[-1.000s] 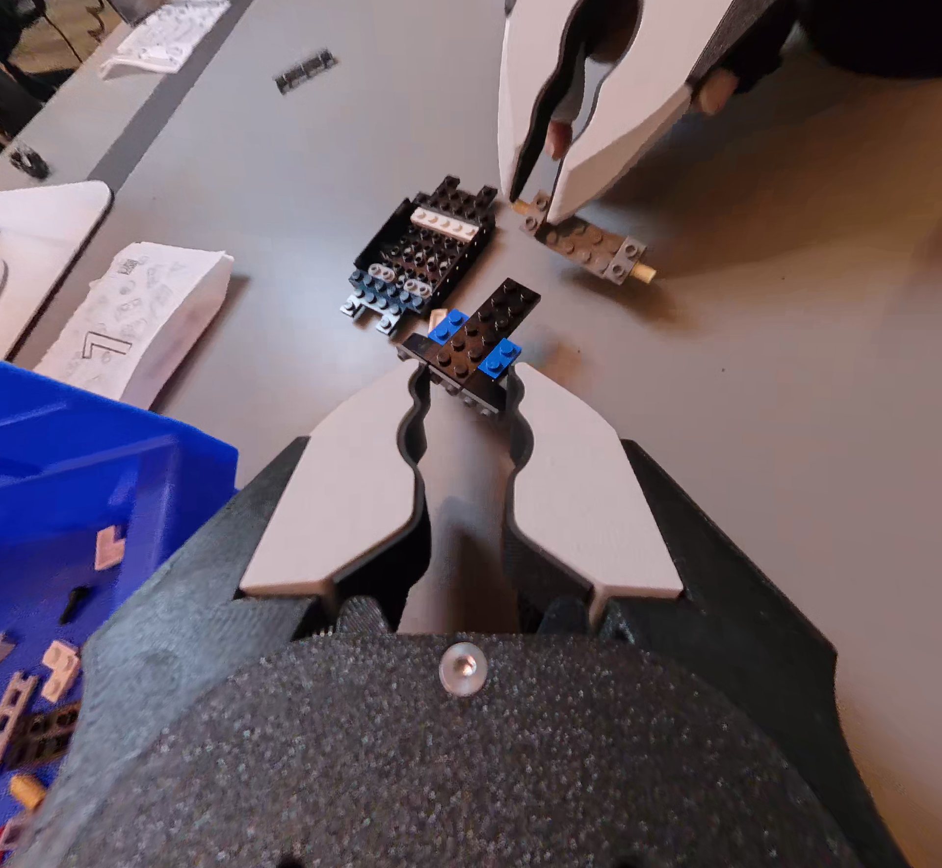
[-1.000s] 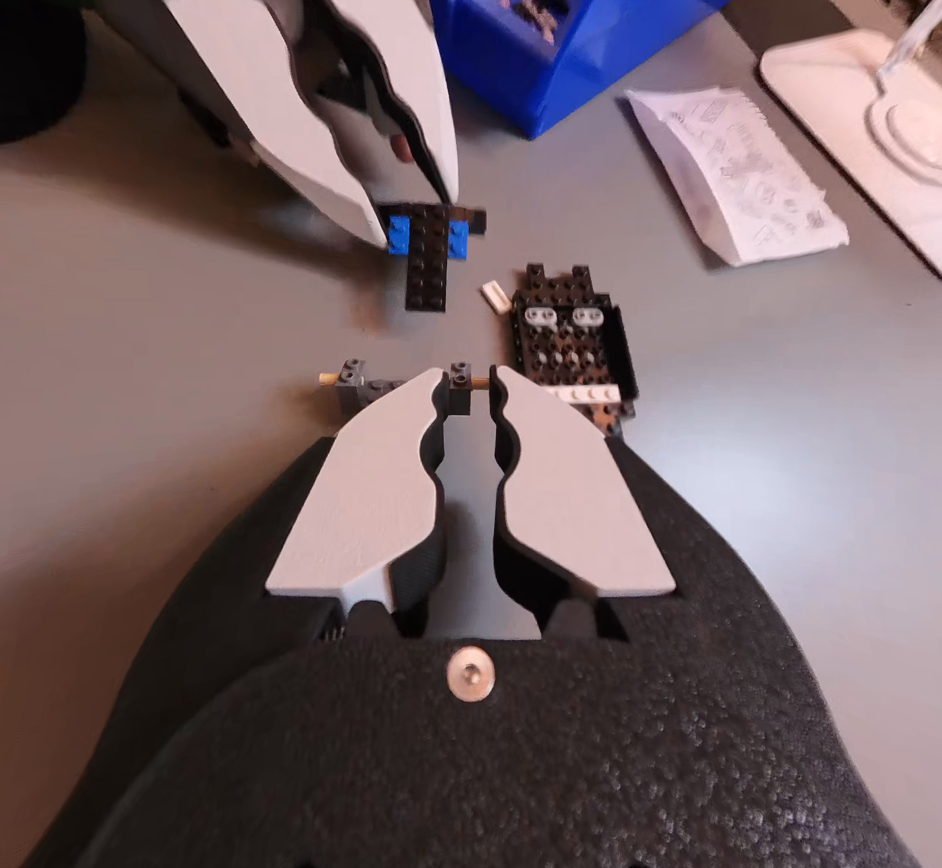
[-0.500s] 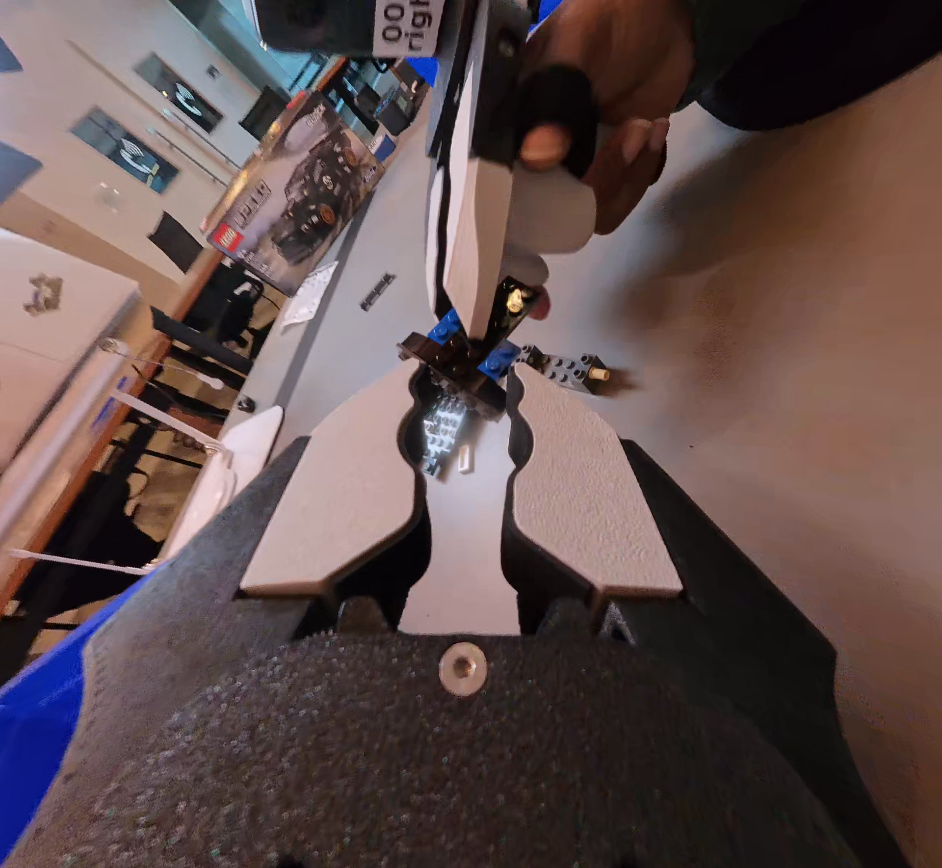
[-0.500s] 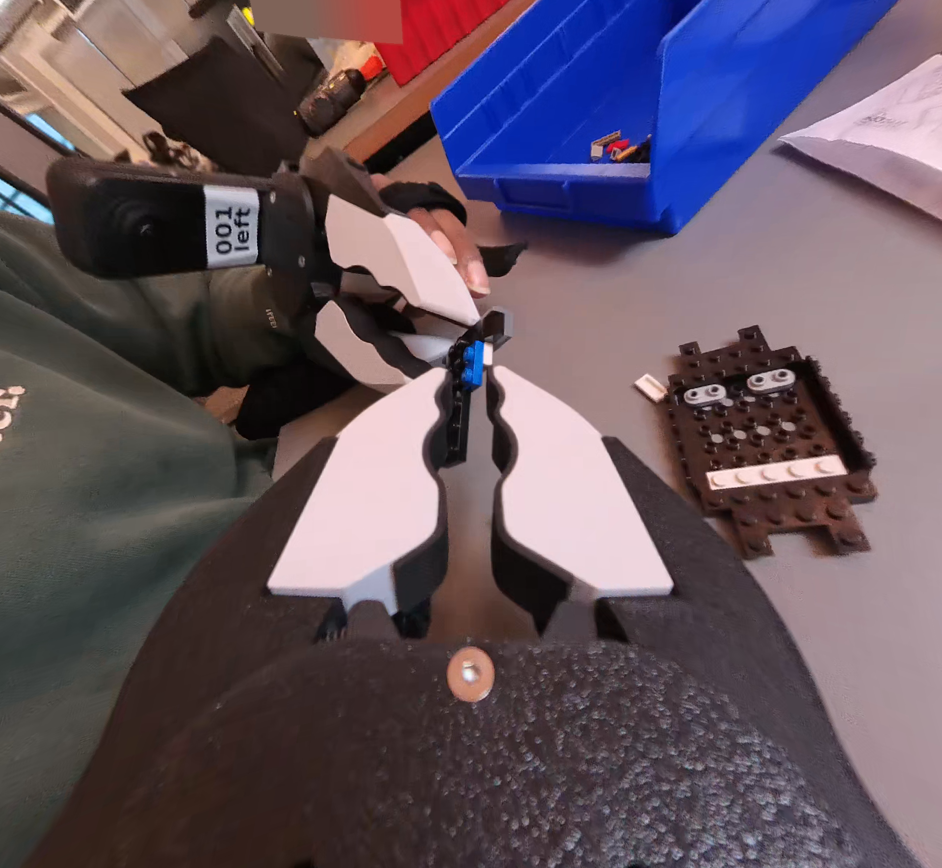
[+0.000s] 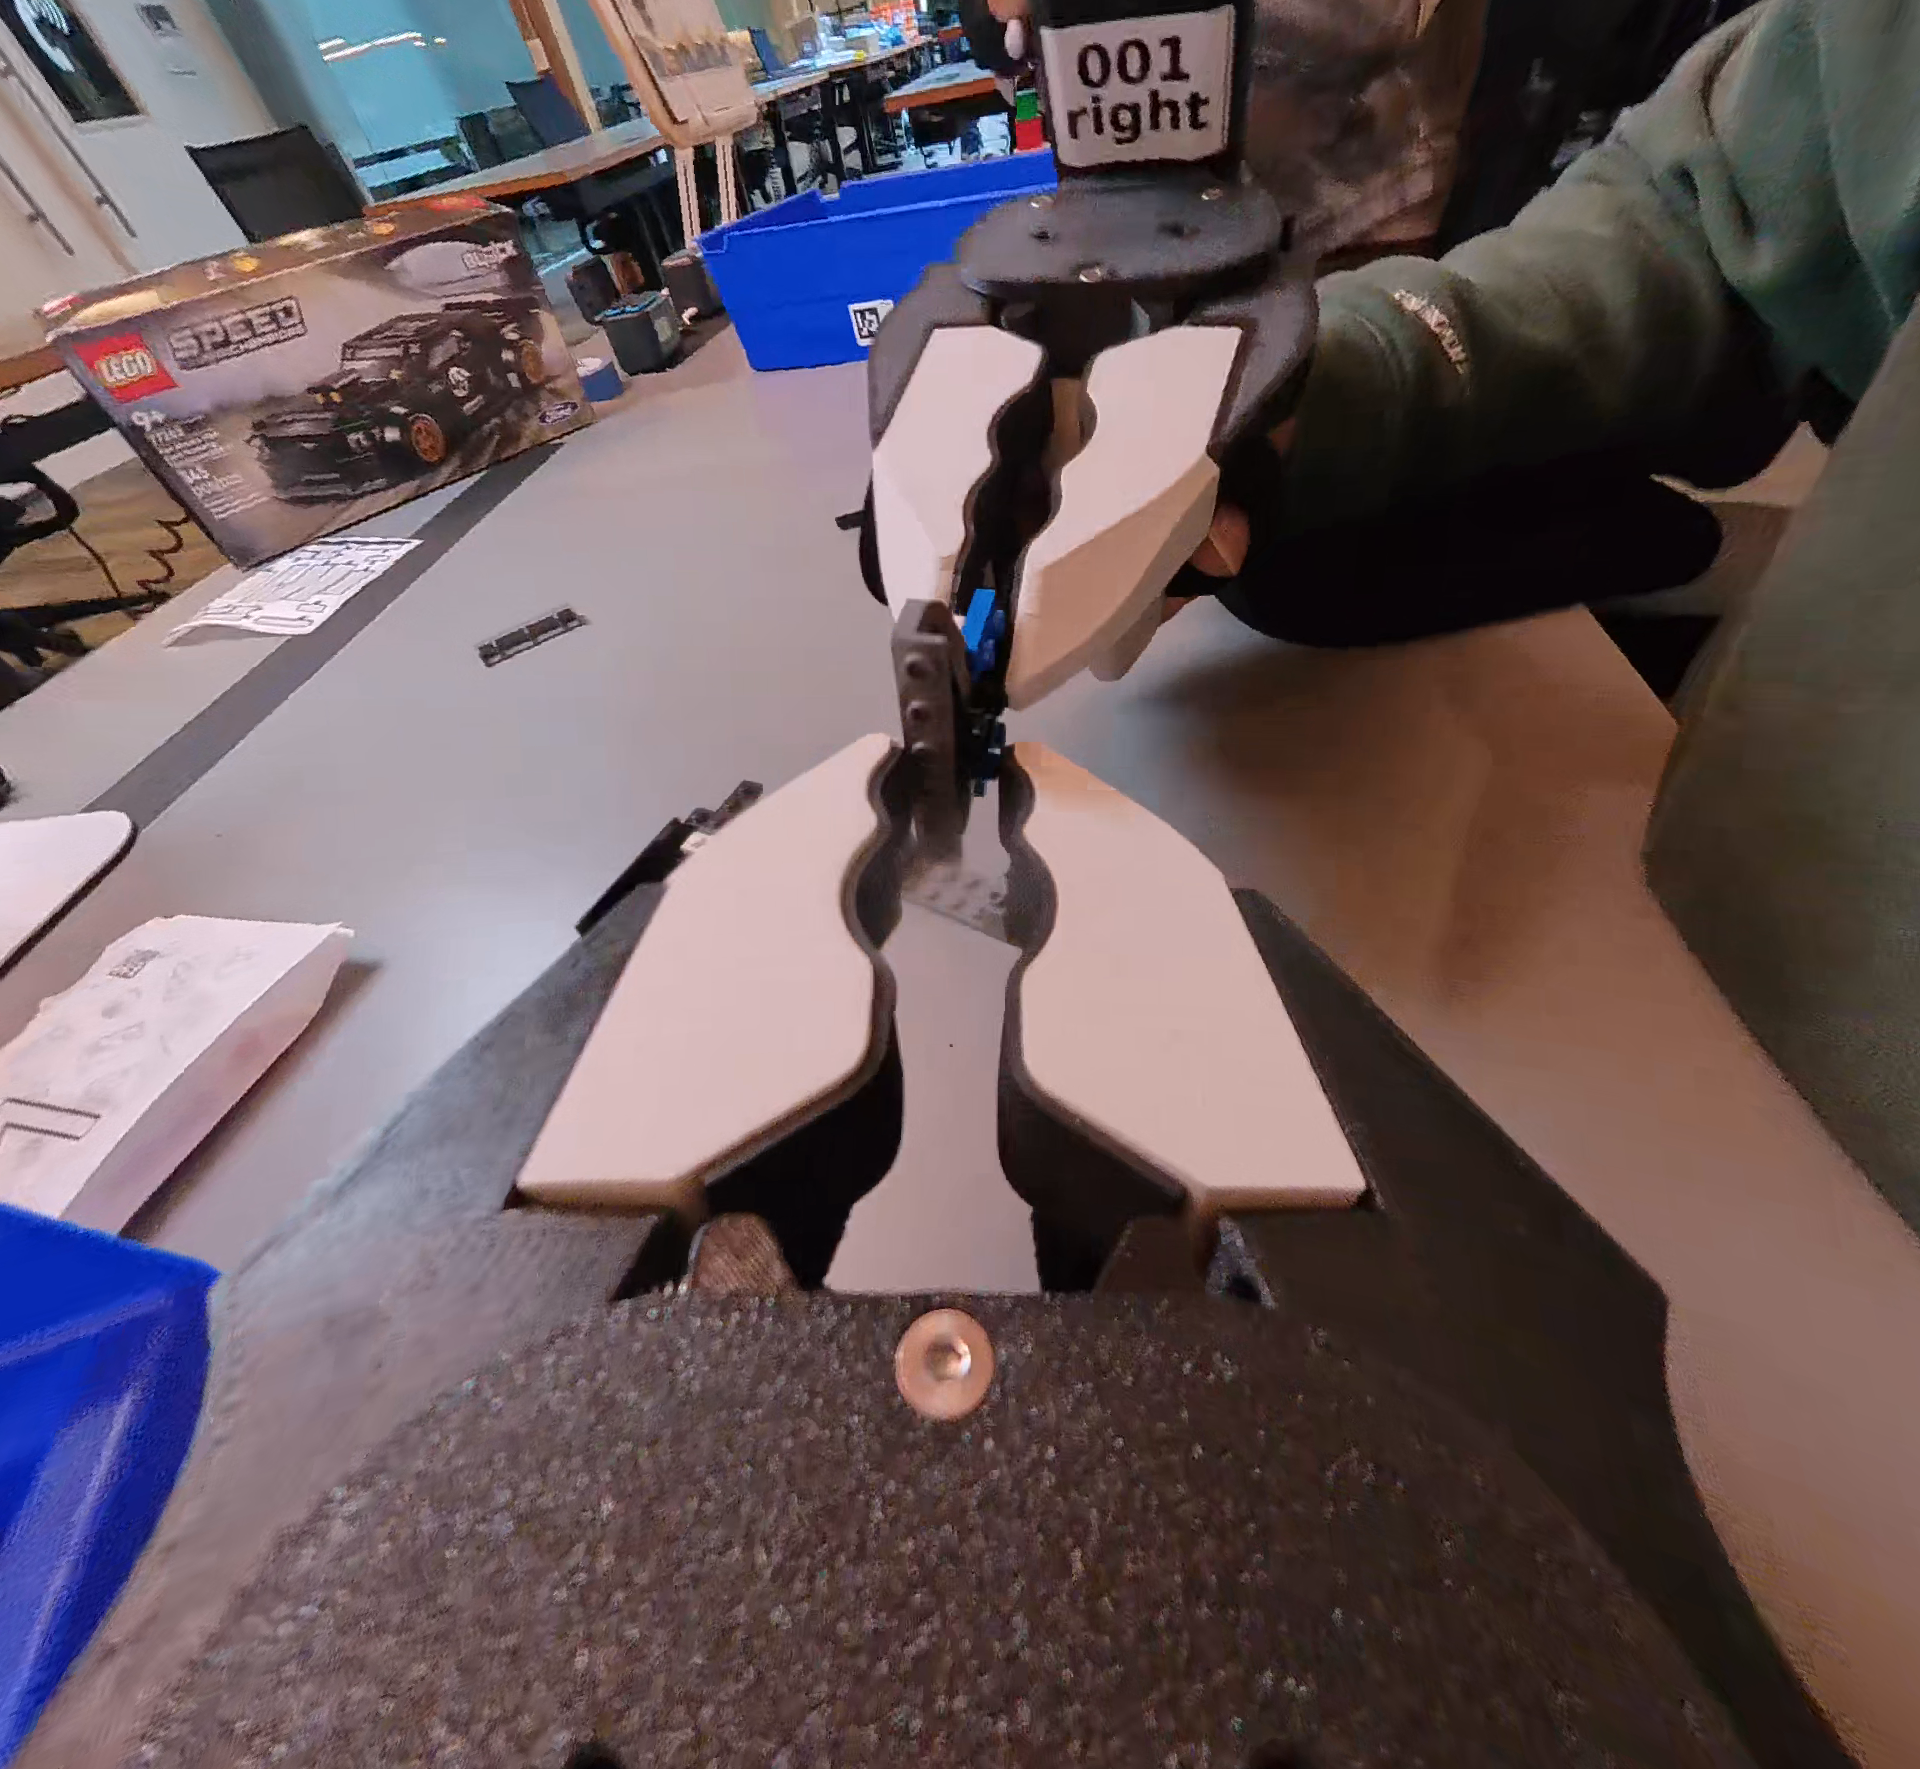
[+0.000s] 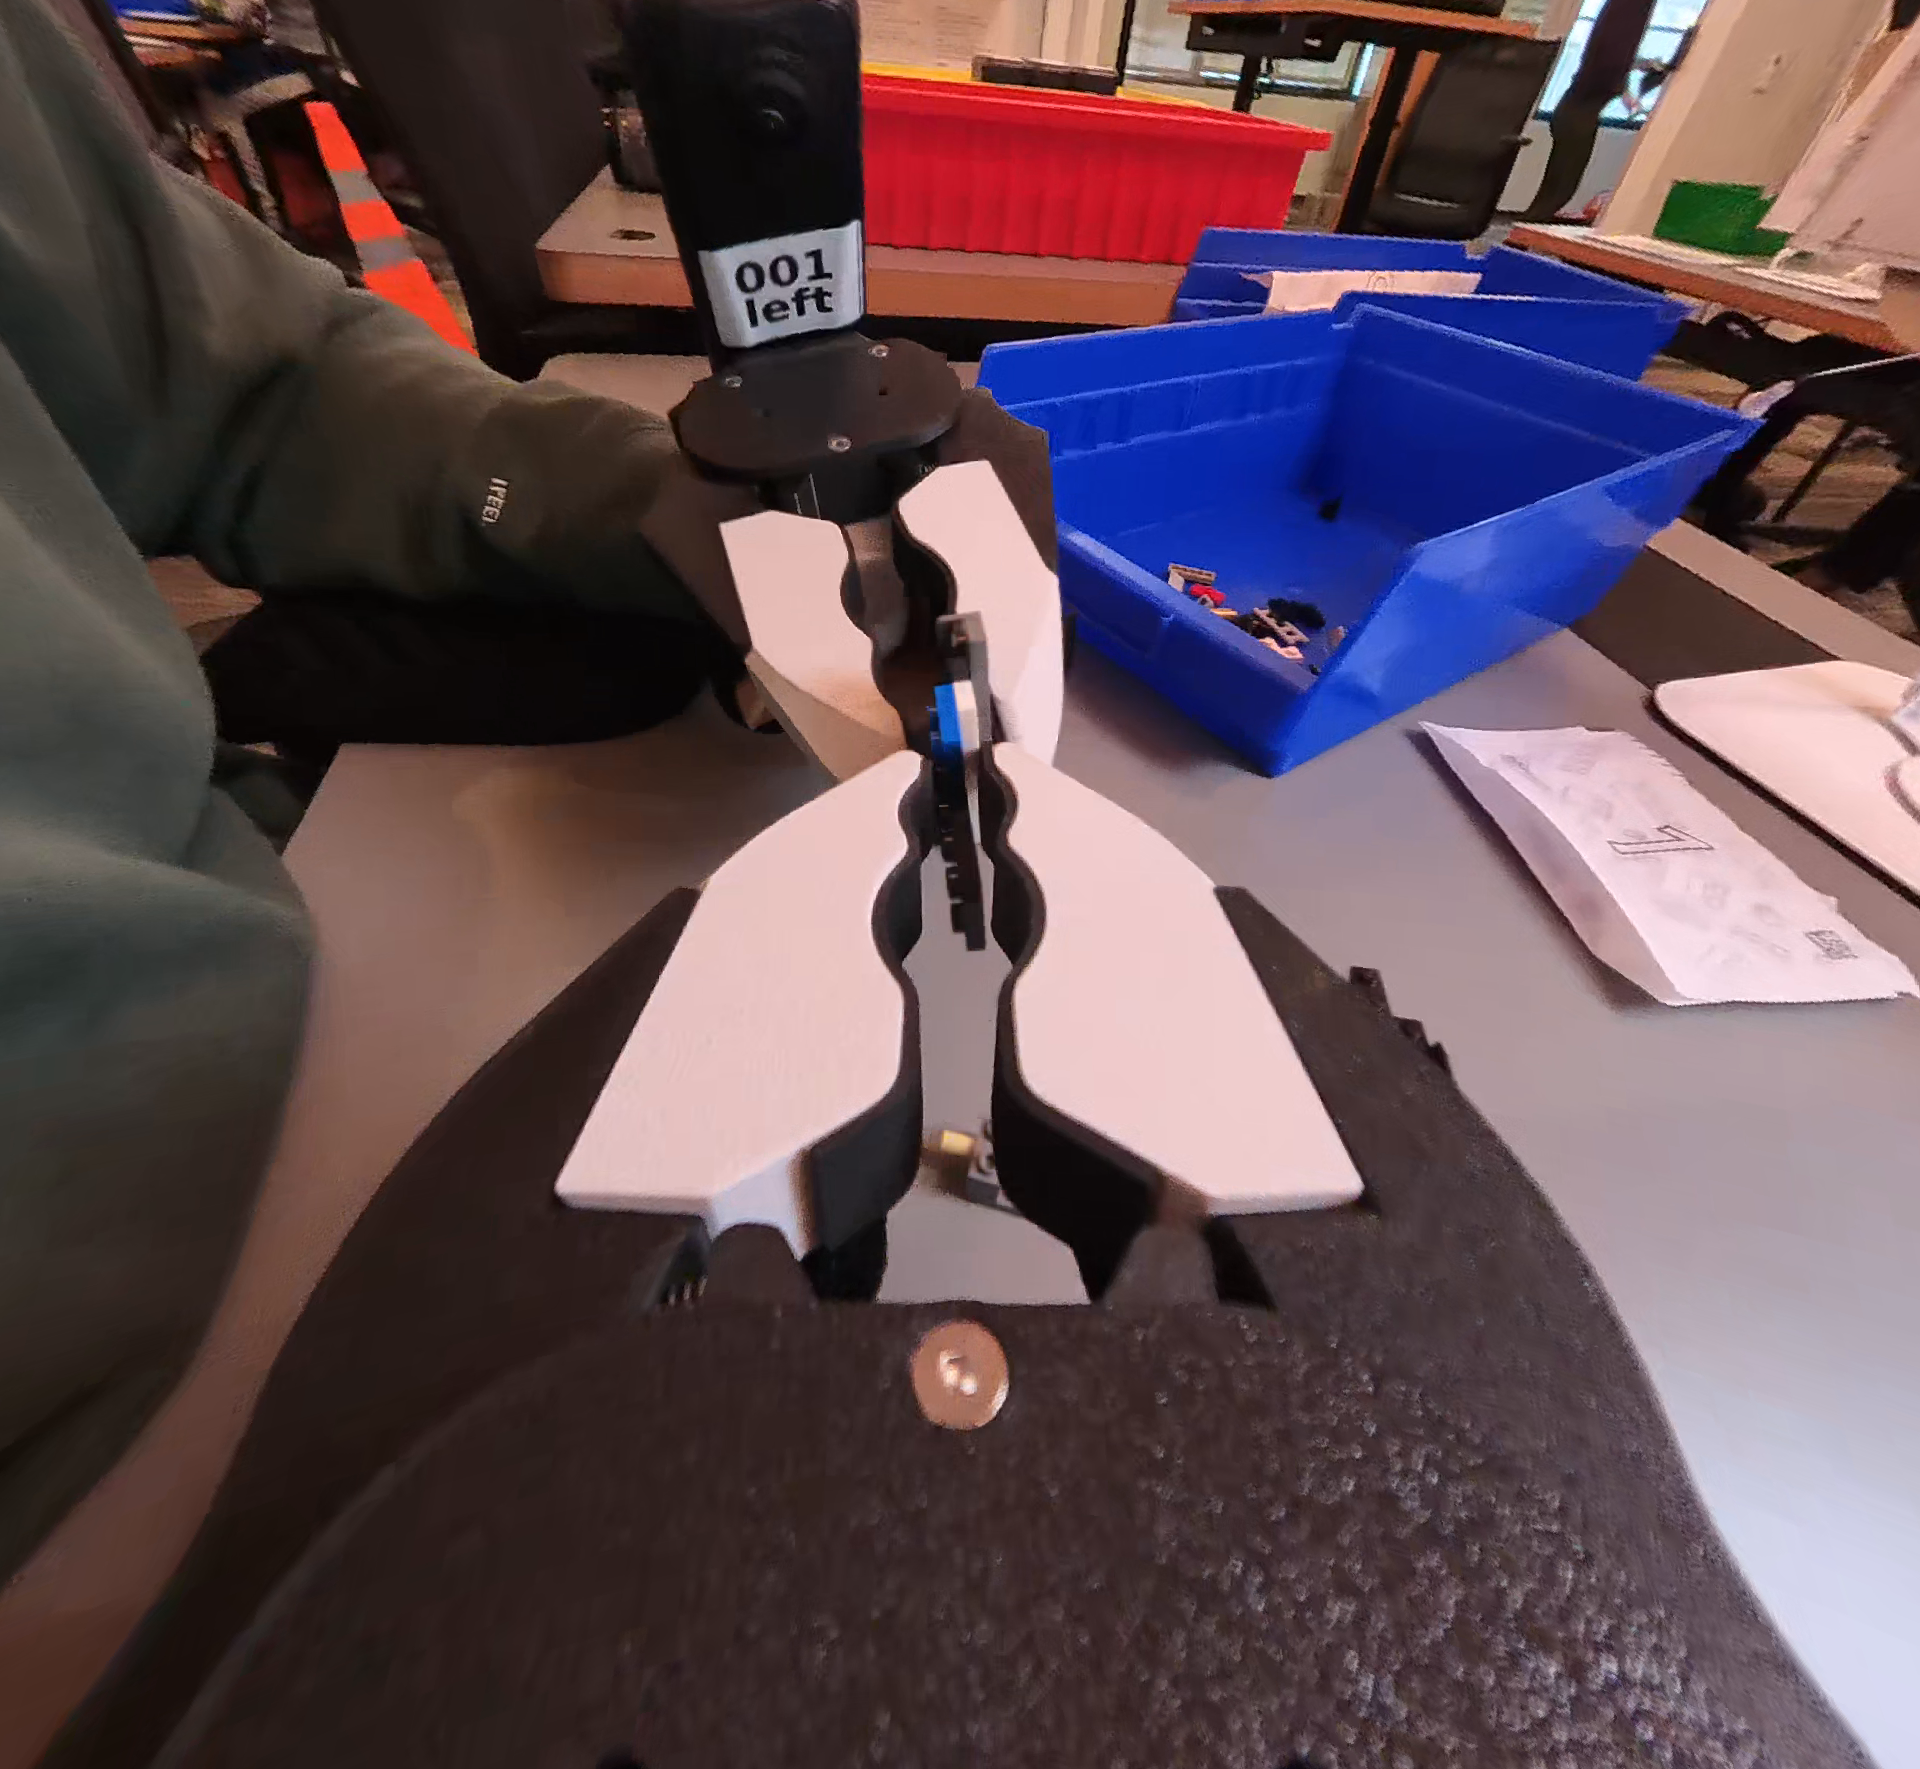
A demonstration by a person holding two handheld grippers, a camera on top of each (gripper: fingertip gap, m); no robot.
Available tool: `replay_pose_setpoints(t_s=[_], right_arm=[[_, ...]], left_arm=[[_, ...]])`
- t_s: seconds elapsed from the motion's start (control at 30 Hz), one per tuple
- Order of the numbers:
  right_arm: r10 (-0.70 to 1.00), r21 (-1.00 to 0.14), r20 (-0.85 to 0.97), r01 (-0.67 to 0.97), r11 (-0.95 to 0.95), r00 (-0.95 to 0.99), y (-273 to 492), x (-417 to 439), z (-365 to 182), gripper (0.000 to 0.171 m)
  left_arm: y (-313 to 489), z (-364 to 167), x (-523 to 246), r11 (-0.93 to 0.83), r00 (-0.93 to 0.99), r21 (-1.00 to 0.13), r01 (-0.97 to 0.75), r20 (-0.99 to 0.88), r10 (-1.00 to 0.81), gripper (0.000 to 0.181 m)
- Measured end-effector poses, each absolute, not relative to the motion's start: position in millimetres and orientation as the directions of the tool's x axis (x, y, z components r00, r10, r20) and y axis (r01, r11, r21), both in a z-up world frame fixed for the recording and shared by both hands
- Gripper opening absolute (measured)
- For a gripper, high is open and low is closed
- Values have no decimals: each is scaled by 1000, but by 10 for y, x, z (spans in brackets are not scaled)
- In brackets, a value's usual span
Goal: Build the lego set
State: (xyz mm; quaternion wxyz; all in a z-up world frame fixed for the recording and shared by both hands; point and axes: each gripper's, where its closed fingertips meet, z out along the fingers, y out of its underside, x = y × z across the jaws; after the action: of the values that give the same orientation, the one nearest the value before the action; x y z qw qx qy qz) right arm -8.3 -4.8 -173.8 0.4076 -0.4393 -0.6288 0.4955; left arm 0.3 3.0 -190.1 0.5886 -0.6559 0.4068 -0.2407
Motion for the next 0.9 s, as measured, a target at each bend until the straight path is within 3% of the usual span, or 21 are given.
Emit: replay_pose_setpoints(t_s=[0.2,0.63,0.77,0.9], right_arm=[[962,-971,127,168,170,-242,15,-74,-1768,12],[933,-918,297,207,337,-202,46,-67,-1850,13],[924,-882,352,278,380,-147,151,-92,-1938,8],[939,-857,343,418,303,24,361,-146,-2047,7]], left_arm=[[86,-1946,-15,16,579,-950,-312,-203,-789,13],[111,-2078,-8,-109,579,-942,-318,-102,-809,13],[173,-2163,-46,-182,619,-925,-332,-69,-782,13],[332,-2265,-131,-332,739,-900,-281,17,-674,14]])
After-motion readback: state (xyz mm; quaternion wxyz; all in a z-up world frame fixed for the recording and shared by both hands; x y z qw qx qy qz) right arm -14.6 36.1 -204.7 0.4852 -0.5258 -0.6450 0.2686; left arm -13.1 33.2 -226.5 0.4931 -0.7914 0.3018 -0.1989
